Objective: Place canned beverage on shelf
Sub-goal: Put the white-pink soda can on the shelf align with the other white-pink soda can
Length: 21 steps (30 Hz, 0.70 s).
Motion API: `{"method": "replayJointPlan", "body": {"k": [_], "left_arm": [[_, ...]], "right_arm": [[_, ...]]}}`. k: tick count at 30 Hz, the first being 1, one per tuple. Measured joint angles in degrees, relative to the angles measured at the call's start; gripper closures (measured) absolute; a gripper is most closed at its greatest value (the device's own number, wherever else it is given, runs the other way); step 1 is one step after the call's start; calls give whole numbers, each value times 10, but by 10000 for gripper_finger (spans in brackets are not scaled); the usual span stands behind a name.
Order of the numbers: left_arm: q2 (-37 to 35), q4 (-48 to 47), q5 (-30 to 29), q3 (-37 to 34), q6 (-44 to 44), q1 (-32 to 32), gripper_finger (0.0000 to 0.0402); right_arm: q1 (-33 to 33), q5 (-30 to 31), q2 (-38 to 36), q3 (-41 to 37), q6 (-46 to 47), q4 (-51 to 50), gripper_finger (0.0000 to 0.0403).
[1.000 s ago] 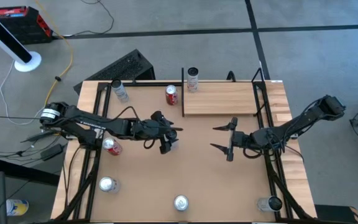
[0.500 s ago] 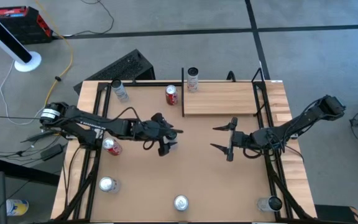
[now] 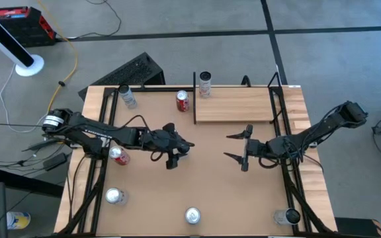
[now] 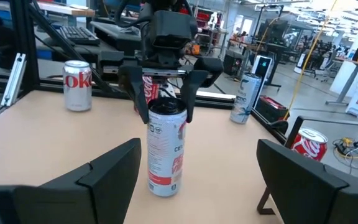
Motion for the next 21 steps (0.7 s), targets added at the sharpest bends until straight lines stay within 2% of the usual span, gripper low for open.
{"method": "replayJointPlan", "body": {"k": [3,7,13,21], "left_arm": [[0,1,15,0,14,0,165],[-5,4,26,0,46,0,166],[-13,14,119,28,76,1,166],[-13,17,227,77,114,1,166]], "right_arm": [[-1,-21,0,0,17,0,58],[-6,-101,5,0,28,4,58],[-21,-141,48,2,29,46,58],[-66,-263,163,61,29,63,58]]}}
